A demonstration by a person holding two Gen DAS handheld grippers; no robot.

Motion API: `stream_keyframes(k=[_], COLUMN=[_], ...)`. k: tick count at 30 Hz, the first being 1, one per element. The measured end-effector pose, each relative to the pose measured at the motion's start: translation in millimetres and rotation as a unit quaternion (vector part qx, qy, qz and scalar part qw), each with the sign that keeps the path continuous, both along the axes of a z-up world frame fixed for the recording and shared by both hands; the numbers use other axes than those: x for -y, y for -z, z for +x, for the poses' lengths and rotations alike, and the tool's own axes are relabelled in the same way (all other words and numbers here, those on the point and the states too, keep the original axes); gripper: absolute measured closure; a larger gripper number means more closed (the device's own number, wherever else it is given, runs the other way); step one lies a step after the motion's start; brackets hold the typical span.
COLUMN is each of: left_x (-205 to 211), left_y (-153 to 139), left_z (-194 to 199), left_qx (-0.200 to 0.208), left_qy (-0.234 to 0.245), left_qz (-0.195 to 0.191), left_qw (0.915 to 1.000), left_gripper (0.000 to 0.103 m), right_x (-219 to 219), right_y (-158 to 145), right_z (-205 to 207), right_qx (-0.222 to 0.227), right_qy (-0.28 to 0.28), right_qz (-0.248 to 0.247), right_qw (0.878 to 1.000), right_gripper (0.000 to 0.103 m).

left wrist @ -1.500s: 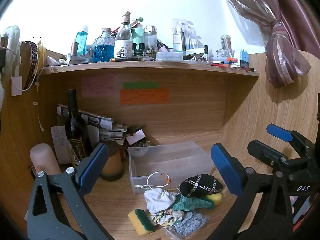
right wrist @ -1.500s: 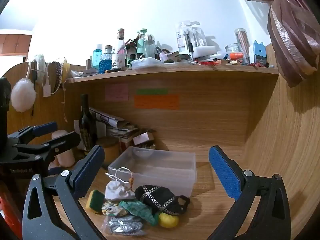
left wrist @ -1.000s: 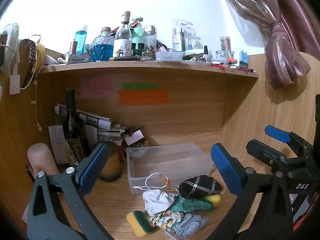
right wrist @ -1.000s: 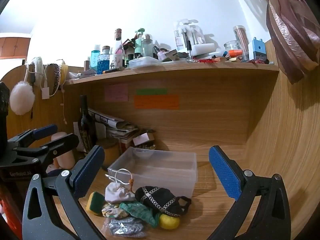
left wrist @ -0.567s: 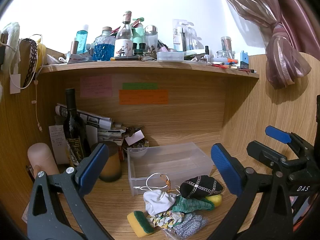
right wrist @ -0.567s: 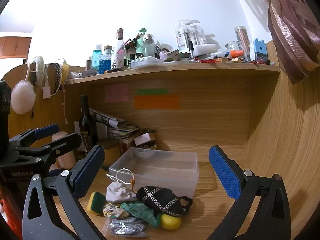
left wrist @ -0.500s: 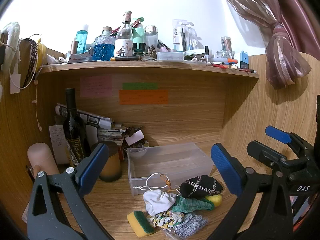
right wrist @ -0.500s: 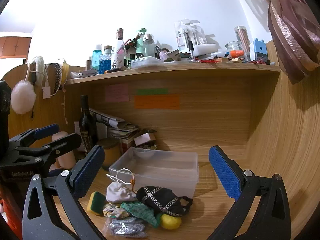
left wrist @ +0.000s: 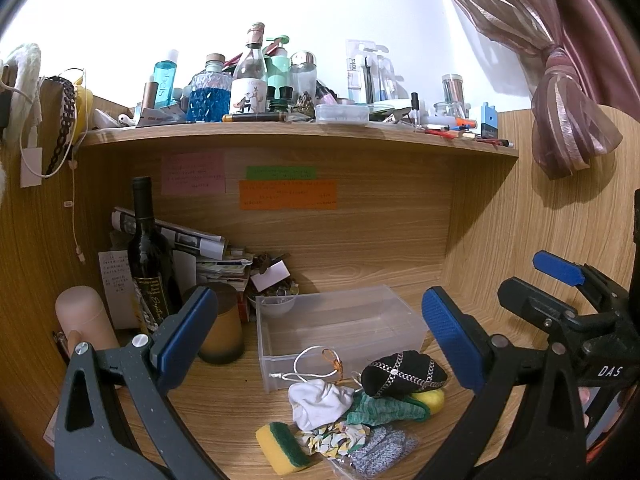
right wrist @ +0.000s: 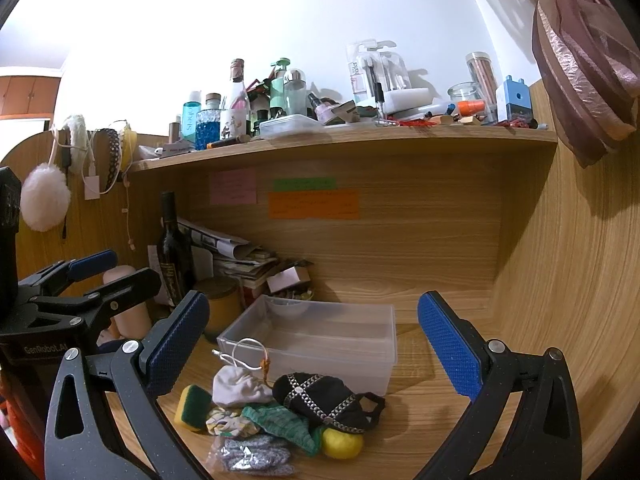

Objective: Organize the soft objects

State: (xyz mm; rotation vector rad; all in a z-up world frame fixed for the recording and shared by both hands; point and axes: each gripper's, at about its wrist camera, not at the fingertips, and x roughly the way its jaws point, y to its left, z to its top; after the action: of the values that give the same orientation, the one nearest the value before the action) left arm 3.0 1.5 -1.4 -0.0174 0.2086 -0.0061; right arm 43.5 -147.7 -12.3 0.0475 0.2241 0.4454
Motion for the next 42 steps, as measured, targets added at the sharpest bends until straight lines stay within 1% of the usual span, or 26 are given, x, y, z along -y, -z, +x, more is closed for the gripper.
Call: stream_keyframes(k=[42], left_x=[-3.2], left_y=[-2.3], left_z=[-2.6], left_qx=[0.008], left_qy=[-0.004], left_qz=[-0.001], left_qw=[1.0], left_gripper=[0.0], right_x=[-1.2], right_y=[-4.9], right_z=[-4.8], right_qx=[0.005], right_qy=[-0.005], right_qz=[0.006], right_qw=[1.0], right_gripper=[0.0])
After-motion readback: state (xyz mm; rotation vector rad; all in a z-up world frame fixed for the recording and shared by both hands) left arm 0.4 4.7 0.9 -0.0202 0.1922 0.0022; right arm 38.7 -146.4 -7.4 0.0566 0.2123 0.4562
